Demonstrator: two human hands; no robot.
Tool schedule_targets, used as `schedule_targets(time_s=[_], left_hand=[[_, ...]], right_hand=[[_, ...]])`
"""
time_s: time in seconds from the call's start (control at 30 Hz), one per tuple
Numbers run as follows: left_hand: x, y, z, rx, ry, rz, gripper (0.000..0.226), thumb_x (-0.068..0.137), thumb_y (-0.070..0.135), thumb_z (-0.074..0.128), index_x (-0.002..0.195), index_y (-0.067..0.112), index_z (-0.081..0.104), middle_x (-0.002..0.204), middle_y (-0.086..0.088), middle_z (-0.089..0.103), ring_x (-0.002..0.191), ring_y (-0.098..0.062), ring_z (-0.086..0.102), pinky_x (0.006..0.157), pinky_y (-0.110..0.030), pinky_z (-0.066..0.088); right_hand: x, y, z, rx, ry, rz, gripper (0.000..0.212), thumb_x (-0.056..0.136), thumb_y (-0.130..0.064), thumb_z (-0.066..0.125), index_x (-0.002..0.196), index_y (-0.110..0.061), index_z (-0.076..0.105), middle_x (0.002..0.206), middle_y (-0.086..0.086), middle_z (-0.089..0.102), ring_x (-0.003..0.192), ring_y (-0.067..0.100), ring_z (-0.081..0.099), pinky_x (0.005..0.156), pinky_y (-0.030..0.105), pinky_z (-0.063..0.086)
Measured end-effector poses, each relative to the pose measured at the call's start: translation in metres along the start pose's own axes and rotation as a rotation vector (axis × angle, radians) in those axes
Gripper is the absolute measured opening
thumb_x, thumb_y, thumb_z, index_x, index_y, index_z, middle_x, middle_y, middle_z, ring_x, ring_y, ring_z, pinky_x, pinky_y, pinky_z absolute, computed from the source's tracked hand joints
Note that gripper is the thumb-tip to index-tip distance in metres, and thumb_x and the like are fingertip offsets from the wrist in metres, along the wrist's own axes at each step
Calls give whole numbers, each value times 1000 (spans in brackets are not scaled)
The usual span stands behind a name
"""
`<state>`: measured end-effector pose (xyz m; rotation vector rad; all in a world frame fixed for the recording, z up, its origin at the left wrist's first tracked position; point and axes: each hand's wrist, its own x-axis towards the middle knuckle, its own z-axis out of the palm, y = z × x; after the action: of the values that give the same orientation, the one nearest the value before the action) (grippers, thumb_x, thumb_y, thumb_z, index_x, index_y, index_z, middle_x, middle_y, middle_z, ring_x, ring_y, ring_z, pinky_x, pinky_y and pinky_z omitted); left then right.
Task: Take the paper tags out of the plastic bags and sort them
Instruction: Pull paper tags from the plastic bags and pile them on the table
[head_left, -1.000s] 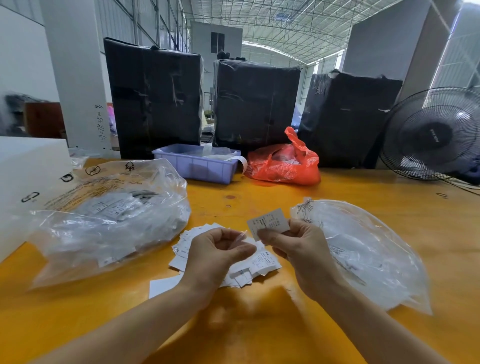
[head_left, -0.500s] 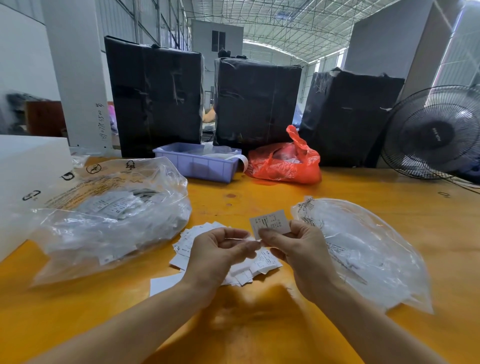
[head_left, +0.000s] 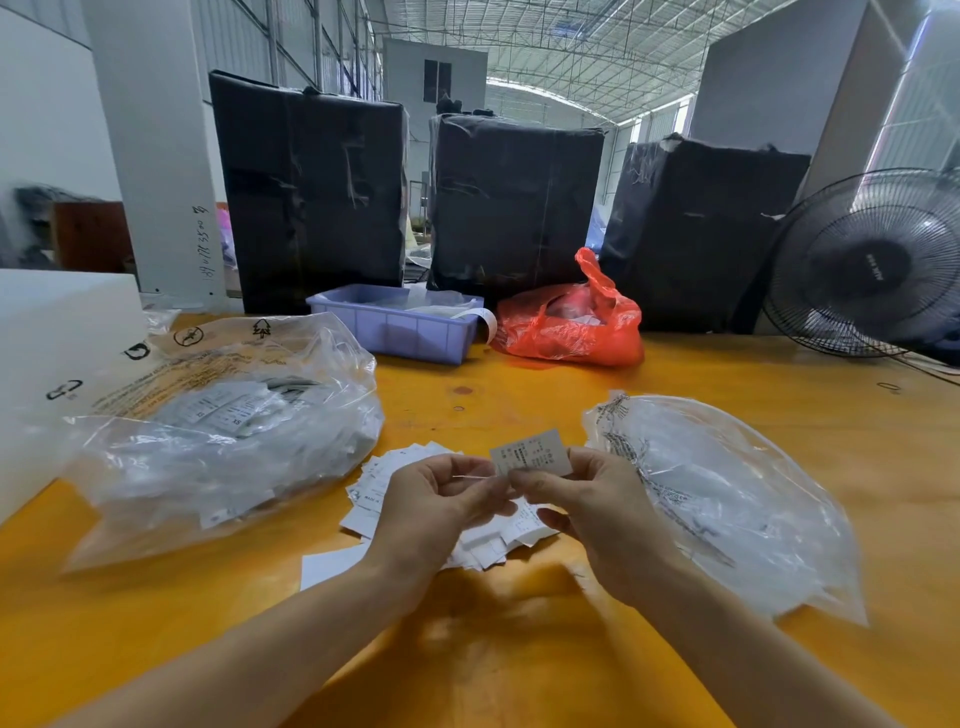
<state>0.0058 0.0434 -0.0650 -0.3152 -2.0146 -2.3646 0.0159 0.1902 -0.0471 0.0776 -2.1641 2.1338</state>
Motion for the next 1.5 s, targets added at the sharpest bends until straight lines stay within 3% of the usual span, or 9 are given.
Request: schedule_targets(time_s=[0.13,0.23,0.33,0.5,0.67,0.8,1.0,1.13,1.5], left_hand=[[2,-1,-1,-12,-3,1,14,80,12,66,93,5,66,77,-10,74,70,-19,72,61,-19,55],[2,-2,0,-7,-16,-5,21,83,18,63,96,2,68,81,-10,74,72,-21,73,63,-19,55],[1,-2,1,19,3,9,28,80,28,62,89,3,70,80,-11,74,71,-24,73,62,-20,56],[2,-1,-1,57,74,25,29,79,32,63,80,5,72,74,-8,74,69,-21,72,60,-21,56],[3,0,-4,7,59,-36,12,80,12,69,88,3,69,75,-10,74,69,-21,72,60,-20,56],[2,2,-2,-59,29,-64,15,80,6,69,93,0,66,78,-12,74,69,-20,72,58,-19,55],[0,4,-1,-93,-23,-68,16,85,7,63,98,-3,66,81,-13,74,70,-19,72,56,-18,54],[-1,4,0,-61,-58,-49,20,87,11,60,100,-3,68,83,-14,74,75,-21,73,64,-23,57],[-2,4,0,-71,-81,-60,20,89,15,57,88,0,70,81,-16,74,73,-24,72,59,-20,54]], right_hand=[[-1,-3,-4,-85,-66,-79,11,77,-1,72,84,-9,70,72,5,68,64,11,60,58,20,49],[-2,-4,-6,-308,-82,-167,10,83,-4,67,92,-8,67,78,8,67,67,9,59,61,21,50],[0,-3,-4,-462,-122,-189,14,94,-8,52,97,-9,66,67,1,60,57,2,53,60,23,48],[0,-1,-5,-599,-105,-280,13,94,-11,52,98,-10,65,73,4,63,65,18,57,65,42,51],[3,-3,-7,-555,30,-364,16,89,-10,59,80,3,64,75,19,65,72,39,60,63,55,49],[4,-6,-9,-523,126,-425,15,87,-10,62,78,2,65,74,17,66,71,35,61,63,51,51],[3,-4,-9,-581,135,-497,16,87,-10,62,78,4,66,74,11,68,70,29,63,62,47,51],[3,-4,-9,-595,134,-513,15,88,-11,62,78,-1,67,74,4,69,69,22,63,60,44,52],[2,-4,-8,-610,162,-582,16,89,-13,62,79,-1,68,77,5,69,73,26,62,64,47,50]])
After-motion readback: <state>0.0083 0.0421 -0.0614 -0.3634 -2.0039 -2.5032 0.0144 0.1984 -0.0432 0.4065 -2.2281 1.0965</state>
